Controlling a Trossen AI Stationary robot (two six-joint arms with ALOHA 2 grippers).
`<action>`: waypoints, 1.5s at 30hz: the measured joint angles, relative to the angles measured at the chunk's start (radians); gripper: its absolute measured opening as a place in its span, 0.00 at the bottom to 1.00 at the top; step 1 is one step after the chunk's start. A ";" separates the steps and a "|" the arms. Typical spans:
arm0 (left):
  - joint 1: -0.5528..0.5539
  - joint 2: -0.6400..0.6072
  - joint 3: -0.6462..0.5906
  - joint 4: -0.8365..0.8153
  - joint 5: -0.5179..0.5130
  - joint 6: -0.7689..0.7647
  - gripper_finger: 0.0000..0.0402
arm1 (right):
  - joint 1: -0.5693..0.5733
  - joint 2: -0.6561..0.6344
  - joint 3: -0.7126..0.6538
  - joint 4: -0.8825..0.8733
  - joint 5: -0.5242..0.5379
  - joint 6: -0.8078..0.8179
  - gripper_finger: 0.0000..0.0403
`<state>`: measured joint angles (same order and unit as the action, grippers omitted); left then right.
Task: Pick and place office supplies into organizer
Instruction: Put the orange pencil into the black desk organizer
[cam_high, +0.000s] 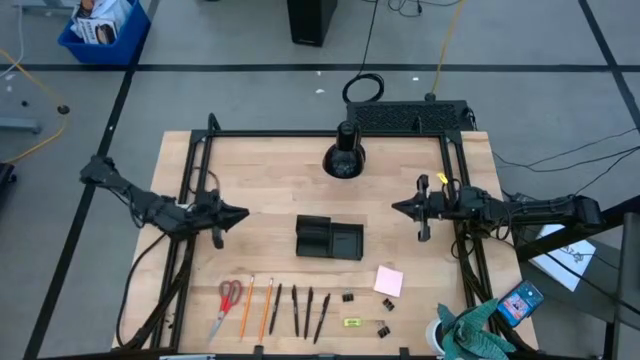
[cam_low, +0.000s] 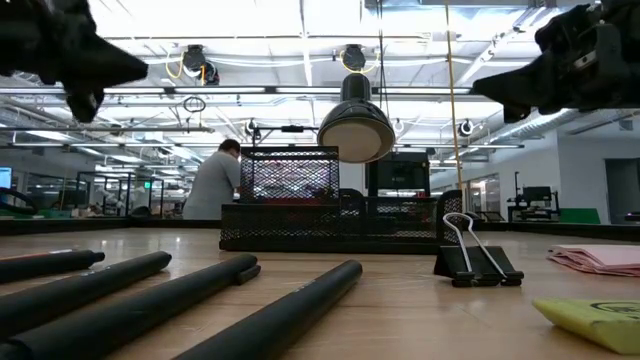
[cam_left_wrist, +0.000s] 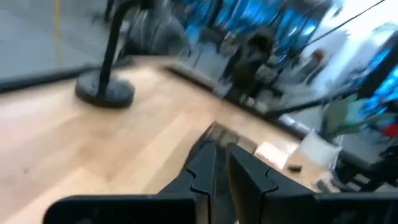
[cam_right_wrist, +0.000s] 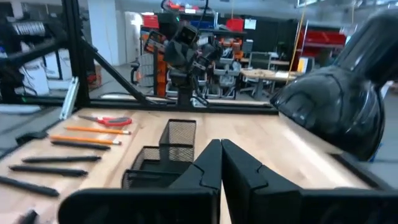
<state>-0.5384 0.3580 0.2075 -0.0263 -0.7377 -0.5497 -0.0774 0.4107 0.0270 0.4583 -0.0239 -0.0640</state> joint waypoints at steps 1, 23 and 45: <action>-0.007 0.054 0.048 -0.038 -0.003 -0.046 0.10 | 0.000 0.000 0.000 0.005 0.004 -0.014 0.00; -0.040 1.252 1.138 -1.195 0.584 -1.120 0.10 | 0.000 0.001 0.000 -0.038 0.181 -0.076 0.00; -0.156 1.498 1.158 -1.016 0.648 -1.450 0.34 | 0.000 0.002 0.000 -0.052 0.177 -0.053 0.02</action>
<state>-0.6949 1.8560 1.3651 -1.0423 -0.0893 -1.9998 -0.0772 0.4122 0.0271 0.4059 0.1532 -0.1173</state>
